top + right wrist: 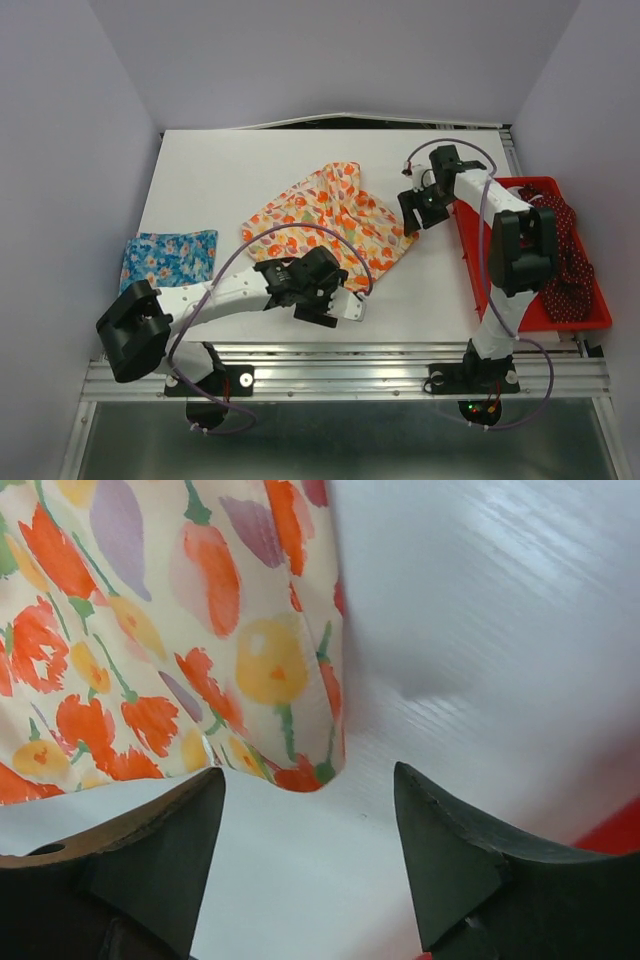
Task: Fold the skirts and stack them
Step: Flatten the skirt out
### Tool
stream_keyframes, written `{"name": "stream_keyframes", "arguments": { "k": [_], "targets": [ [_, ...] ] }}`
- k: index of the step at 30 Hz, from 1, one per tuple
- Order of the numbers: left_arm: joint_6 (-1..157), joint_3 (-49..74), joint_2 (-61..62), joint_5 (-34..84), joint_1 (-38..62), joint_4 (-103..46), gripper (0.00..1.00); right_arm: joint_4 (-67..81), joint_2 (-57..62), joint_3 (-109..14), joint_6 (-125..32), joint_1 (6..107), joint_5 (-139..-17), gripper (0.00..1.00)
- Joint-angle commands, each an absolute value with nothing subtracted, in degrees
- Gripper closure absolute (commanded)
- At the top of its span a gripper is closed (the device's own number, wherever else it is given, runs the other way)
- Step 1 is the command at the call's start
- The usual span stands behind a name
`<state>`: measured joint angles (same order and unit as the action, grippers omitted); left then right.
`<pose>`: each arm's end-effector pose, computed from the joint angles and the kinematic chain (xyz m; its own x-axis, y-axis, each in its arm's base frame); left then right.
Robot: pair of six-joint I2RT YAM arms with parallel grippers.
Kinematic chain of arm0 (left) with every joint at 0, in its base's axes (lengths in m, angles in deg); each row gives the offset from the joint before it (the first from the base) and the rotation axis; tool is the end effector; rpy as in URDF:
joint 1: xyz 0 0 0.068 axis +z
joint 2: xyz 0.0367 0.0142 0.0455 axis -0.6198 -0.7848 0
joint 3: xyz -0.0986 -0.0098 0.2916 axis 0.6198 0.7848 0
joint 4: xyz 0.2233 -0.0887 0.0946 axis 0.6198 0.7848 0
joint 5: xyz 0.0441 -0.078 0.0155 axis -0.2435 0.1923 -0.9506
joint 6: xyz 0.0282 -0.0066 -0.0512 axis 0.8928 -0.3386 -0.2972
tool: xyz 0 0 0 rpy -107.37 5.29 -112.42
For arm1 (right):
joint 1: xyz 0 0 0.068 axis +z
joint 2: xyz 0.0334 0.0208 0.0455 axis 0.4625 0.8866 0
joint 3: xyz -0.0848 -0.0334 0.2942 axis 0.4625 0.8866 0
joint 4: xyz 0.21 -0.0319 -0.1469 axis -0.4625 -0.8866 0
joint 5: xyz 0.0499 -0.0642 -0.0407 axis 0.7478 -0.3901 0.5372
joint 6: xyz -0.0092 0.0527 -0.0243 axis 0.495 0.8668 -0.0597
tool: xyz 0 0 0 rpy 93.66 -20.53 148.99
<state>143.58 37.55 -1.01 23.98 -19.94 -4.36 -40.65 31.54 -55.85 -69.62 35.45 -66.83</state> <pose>0.1344 -0.2273 0.2447 0.4670 0.7656 -0.4424 0.8585 -0.2726 0.4344 0.3927 0.0686 0.2346 -0.8498 -0.3888 -0.3560 -0.4811 0.8479 0.2225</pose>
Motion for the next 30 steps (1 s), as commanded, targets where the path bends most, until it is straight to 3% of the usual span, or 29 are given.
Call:
{"name": "stream_keyframes", "arguments": {
  "k": [1,13,16,19,22,23,30],
  "targets": [
    [141.6,31.7,-4.7,22.1,-22.6,-3.1,0.14,-39.8,25.7,-54.8,-72.6,32.3,-67.7,0.26],
    [143.4,19.3,-21.5,18.3,-24.5,1.5,0.15,-40.7,23.0,-48.3,-79.1,26.8,-65.4,0.25],
    [141.9,18.2,-23.1,16.7,-24.3,-0.5,0.30,-40.6,22.6,-47.8,-79.6,26.8,-63.6,0.25],
    [139.1,15.6,-22.2,15.0,-23.0,-1.0,0.65,-40.6,22.2,-46.1,-80.5,26.8,-61.9,0.26],
    [136.6,14.2,-18.3,15.2,-20.1,0.0,0.87,-39.4,21.4,-45.0,-81.1,26.8,-61.3,0.26],
    [135.8,13.0,-17.2,15.7,-19.1,0.5,1.00,-38.9,21.2,-44.7,-81.2,26.8,-61.2,0.26],
    [128.4,11.5,-8.1,20.8,-6.7,0.9,1.00,-31.9,20.9,-44.3,-79.9,26.8,-56.2,0.27]
  ]
}}
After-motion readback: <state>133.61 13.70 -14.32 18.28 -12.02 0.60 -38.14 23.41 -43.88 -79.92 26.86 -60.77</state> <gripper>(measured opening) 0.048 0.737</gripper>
